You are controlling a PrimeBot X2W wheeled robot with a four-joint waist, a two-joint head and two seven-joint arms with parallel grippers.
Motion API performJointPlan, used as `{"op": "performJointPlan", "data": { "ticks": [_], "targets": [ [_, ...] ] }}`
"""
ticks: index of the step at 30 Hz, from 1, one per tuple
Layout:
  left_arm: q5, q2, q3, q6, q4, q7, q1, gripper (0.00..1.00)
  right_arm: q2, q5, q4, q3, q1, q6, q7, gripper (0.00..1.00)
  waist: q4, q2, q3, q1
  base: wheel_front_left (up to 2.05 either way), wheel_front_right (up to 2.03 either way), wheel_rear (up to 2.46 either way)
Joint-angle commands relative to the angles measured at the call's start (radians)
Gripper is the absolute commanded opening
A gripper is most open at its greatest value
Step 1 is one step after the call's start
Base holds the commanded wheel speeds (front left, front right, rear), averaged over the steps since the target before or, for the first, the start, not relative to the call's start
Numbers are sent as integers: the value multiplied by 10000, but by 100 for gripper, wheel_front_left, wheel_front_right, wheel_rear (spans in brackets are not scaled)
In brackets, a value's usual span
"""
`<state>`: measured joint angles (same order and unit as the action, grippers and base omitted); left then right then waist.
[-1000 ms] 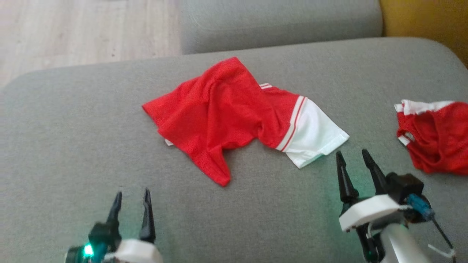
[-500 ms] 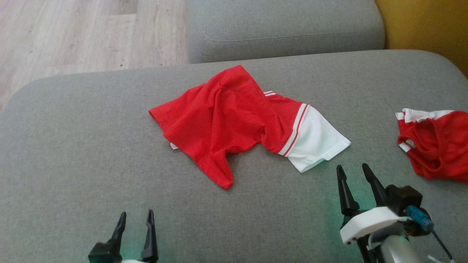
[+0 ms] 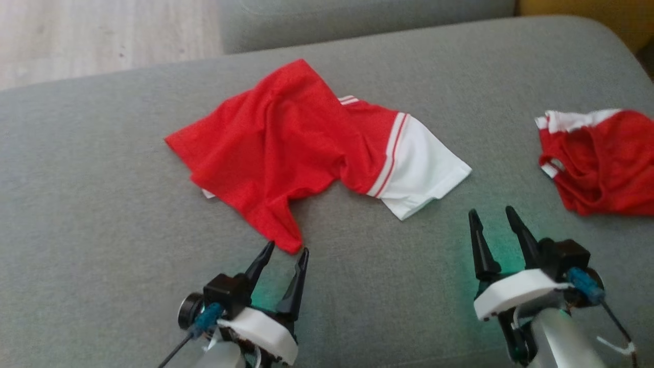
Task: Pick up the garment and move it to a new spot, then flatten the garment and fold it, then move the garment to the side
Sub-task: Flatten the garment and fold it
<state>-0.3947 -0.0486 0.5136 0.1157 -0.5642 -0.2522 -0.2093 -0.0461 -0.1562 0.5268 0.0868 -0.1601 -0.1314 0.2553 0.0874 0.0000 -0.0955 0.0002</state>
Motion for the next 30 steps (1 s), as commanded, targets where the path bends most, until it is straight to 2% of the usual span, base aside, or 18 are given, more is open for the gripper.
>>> {"op": "performJointPlan", "data": {
  "ticks": [1, 11, 17, 18, 19, 20, 25, 30],
  "targets": [
    [111, -18, -149, -48, 10, -95, -435, 100, -41, 70, -310, 176, -443, 7, 65, 100, 329, 0, -349, -2, 0, 0, 0],
    [1044, -17, -152, -439, -486, -95, -997, 100, -41, -26, -449, 98, -713, 7, 65, 100, 680, 0, -994, -2, 0, 0, 0],
    [1430, -17, -162, -917, -1094, -95, -1217, 100, -41, -65, -477, 96, -845, 7, 65, 100, 702, 0, -1159, -2, 0, 0, 0],
    [1481, -17, -126, -1030, -1419, -95, -1268, 69, -41, -80, -462, 89, -890, 7, 65, 100, 680, 0, -1171, -2, 0, 0, 0],
    [1471, -17, -113, -1073, -1615, -95, -1292, 42, -41, -92, -452, 83, -910, 7, 65, 100, 662, 0, -1171, -2, 0, 0, 0],
    [1485, -17, -105, -1143, -1792, -95, -1333, 0, -41, -98, -443, 71, -926, 7, 65, 100, 637, 0, -1164, -2, 0, 0, 0],
    [1518, -17, -400, -1498, -1932, -95, -1431, 0, -41, -166, -435, -52, -951, 7, 65, 100, 337, 0, -1053, -2, 0, 0, 0],
    [1865, -137, -1052, -1769, -1039, -95, -1093, 0, -41, -347, -427, -284, -886, 7, 65, 100, -325, 0, -851, -2, 0, 0, 0]
  ]
}}
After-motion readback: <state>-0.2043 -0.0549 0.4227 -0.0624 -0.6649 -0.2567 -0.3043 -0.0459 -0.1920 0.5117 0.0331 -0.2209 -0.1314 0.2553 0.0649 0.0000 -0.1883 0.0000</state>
